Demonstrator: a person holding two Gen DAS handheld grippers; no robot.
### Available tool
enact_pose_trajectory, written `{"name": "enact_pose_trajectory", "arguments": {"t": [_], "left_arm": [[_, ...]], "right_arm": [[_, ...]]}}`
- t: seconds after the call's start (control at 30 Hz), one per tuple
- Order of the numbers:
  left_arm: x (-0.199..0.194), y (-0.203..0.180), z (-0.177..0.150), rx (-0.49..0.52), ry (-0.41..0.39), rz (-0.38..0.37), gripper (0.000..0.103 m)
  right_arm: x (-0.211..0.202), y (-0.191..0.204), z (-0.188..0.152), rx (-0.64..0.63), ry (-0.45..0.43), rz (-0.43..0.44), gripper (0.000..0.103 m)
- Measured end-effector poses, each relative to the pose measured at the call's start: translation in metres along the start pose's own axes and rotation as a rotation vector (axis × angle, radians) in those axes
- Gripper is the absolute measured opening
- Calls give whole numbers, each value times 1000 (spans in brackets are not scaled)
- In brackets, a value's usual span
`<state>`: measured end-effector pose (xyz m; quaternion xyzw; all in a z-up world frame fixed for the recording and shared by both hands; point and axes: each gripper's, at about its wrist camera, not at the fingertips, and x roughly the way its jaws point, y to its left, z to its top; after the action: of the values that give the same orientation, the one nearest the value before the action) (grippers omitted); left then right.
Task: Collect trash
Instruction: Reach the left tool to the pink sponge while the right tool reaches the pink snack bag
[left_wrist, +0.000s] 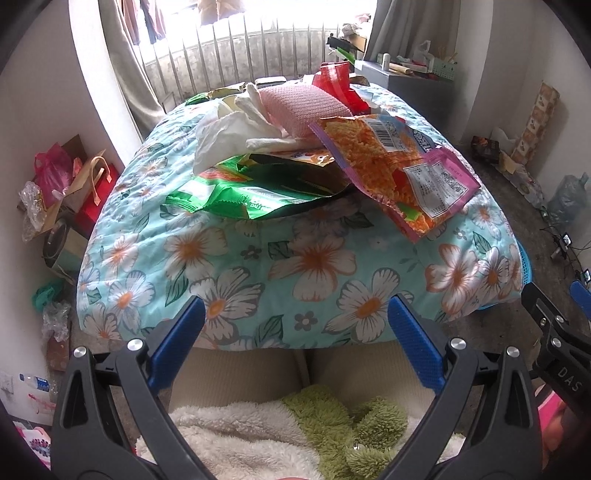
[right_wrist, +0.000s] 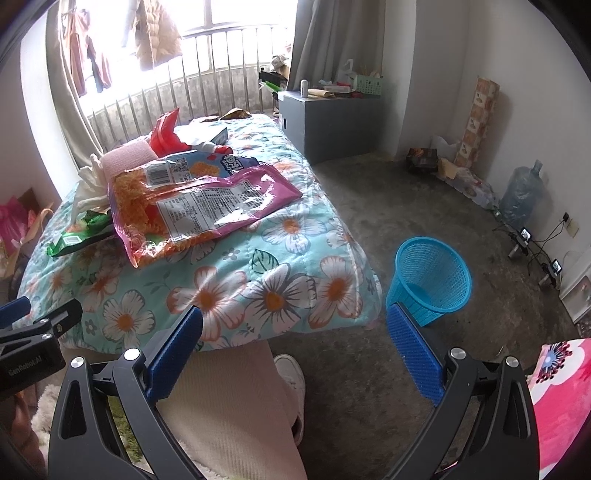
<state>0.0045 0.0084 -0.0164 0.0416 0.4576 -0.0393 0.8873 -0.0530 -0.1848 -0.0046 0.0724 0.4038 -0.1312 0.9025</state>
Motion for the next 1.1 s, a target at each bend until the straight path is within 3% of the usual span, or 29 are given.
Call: {"name": "enact_pose_trajectory", "arguments": {"t": [0.2,0.37,0.6,0.77,0.87,1.03,1.1], "left_arm": [[-1,2,3,3,-9,-29,95],[2,12,8,-22,-21,-63,96],[-4,31,23,-17,-138,-92,96],[5,53,35,-26,-202,-198,96],[14,74,40,-86,-232,-267,96],[25,95,52,-130,-243,-320,95],[28,104,56,-142,-249,-396,95]], "right_arm": [[0,5,3,32,-9,44,97],[4,15,11,10,-21,-5,97],[2,22,39,3,-132,17,97],[14,15,57,93,-176,154,97],[29,11,60,156,-129,230,97],[68,7,62,274,57,396,97],[81,8,61,304,97,454,95]]}}
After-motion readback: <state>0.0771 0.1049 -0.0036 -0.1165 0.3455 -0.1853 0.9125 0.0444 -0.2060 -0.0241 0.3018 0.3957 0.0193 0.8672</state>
